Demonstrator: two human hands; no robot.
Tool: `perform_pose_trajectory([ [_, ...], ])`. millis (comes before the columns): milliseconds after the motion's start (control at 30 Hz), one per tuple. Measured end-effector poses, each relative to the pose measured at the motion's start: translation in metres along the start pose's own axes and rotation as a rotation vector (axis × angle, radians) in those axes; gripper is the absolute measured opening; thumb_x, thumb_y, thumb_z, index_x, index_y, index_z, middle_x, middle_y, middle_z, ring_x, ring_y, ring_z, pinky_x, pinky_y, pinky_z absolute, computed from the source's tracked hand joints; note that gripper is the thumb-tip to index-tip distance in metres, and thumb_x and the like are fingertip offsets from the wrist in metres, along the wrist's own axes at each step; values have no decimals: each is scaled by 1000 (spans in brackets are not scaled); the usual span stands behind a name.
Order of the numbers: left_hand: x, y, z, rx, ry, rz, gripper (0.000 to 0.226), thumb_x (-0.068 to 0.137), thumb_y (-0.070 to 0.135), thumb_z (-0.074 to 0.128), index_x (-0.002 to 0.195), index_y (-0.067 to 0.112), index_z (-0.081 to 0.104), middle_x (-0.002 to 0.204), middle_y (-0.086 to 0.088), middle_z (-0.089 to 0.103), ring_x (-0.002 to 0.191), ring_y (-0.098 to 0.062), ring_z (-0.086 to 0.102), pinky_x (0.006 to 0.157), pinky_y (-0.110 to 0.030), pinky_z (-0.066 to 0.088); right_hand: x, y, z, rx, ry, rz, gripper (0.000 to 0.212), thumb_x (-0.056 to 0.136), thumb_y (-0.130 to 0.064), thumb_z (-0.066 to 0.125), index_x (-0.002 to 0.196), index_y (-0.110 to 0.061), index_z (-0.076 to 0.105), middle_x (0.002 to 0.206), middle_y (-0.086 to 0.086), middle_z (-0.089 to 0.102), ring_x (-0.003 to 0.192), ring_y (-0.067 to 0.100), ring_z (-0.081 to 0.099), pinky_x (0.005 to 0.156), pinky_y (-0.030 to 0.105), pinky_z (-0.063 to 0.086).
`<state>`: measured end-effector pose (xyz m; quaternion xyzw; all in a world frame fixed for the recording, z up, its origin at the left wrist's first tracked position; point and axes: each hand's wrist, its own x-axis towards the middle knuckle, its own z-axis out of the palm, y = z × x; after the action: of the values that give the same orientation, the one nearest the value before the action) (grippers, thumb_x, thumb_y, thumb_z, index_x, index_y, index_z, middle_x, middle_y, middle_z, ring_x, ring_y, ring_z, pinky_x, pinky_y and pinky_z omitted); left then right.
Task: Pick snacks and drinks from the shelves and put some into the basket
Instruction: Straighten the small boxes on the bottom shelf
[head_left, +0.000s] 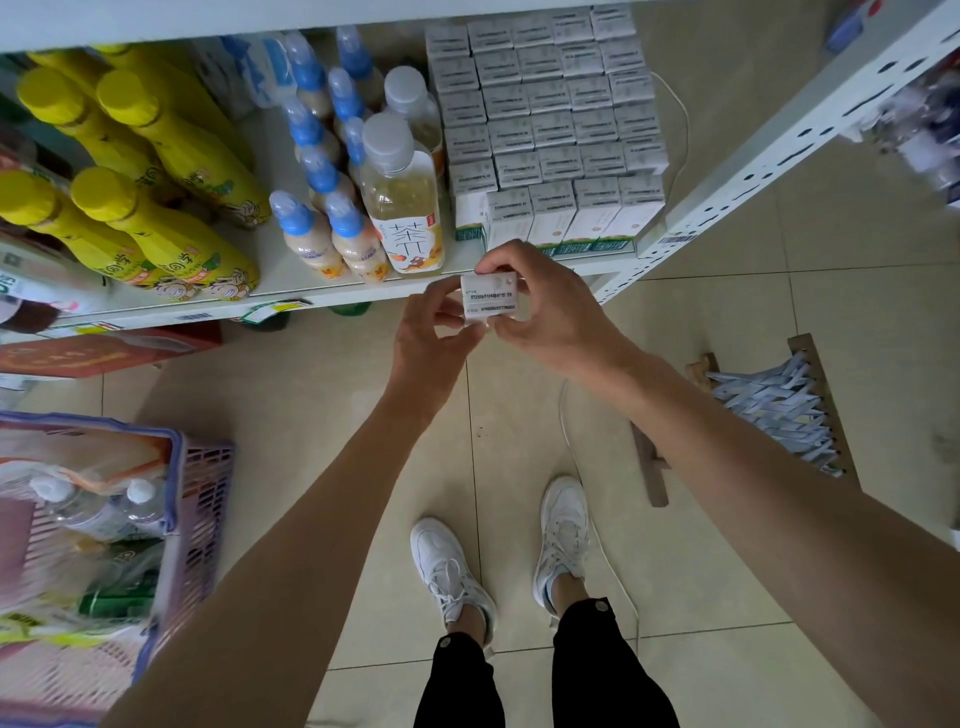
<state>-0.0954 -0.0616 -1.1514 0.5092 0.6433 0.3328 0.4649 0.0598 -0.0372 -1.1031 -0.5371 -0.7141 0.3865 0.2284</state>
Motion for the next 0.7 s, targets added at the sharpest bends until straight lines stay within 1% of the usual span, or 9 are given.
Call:
perform_pose_trajectory([
  [167,7,4,1,-28,1,13,46,85,10,73,128,14,57,112,-10,65,95,-9,64,79,-7,46,9,6,-3,-90,67,-84,41,72,-3,76,110,-7,62,108,13,51,97,24,57,75,43,56],
  [267,13,4,3,-44,0,-2,44,86,6,71,127,13,57,115,-11,64,88,5,62,76,-5,45,15,11,-3,-131,71,-108,42,71,-5,78,109,-7,62,107,13,53,95,23,57,73,42,55],
  [300,15,4,4,-47,3,-6,43,86,5,71,126,13,57,115,-11,64,87,6,61,75,-5,45,17,13,-3,-164,75,-124,41,70,-7,78,109,-8,63,107,12,53,95,22,56,73,41,53],
  [400,21,2,7,-66,29,-39,45,87,7,69,130,16,56,119,-11,61,93,-8,62,76,-6,46,29,22,-5,-333,73,-165,43,71,-19,79,110,-13,63,108,9,55,99,21,53,71,34,48],
  [500,30,1,9,-70,54,-86,44,91,10,64,133,21,54,119,-10,60,96,-16,63,71,-7,46,46,29,-7,-371,14,-177,42,72,-19,80,110,-13,62,107,7,55,93,16,51,69,25,42],
  [533,33,1,11,-80,67,-116,43,92,12,64,133,20,54,117,-8,61,93,-16,63,71,-11,47,53,30,-8,-371,-9,-172,42,73,-18,80,109,-13,61,106,6,55,91,12,48,69,19,38],
  [600,38,3,14,-127,118,-210,44,93,17,64,135,18,52,114,-5,63,87,-15,62,75,-24,51,67,33,-9,-375,-35,-157,41,73,-18,81,109,-13,62,105,3,55,89,6,45,67,9,29],
  [633,41,3,17,-143,142,-266,46,92,19,65,136,17,50,113,-5,63,87,-15,62,80,-31,53,73,34,-10,-376,-43,-151,41,73,-18,81,109,-13,62,105,2,55,88,7,46,67,7,27],
  [700,45,6,22,-218,134,-377,47,92,22,66,135,15,49,109,-4,65,93,-17,62,88,-34,52,84,33,-9,-388,-55,-155,41,72,-19,82,108,-12,62,105,4,56,89,11,49,69,15,32],
])
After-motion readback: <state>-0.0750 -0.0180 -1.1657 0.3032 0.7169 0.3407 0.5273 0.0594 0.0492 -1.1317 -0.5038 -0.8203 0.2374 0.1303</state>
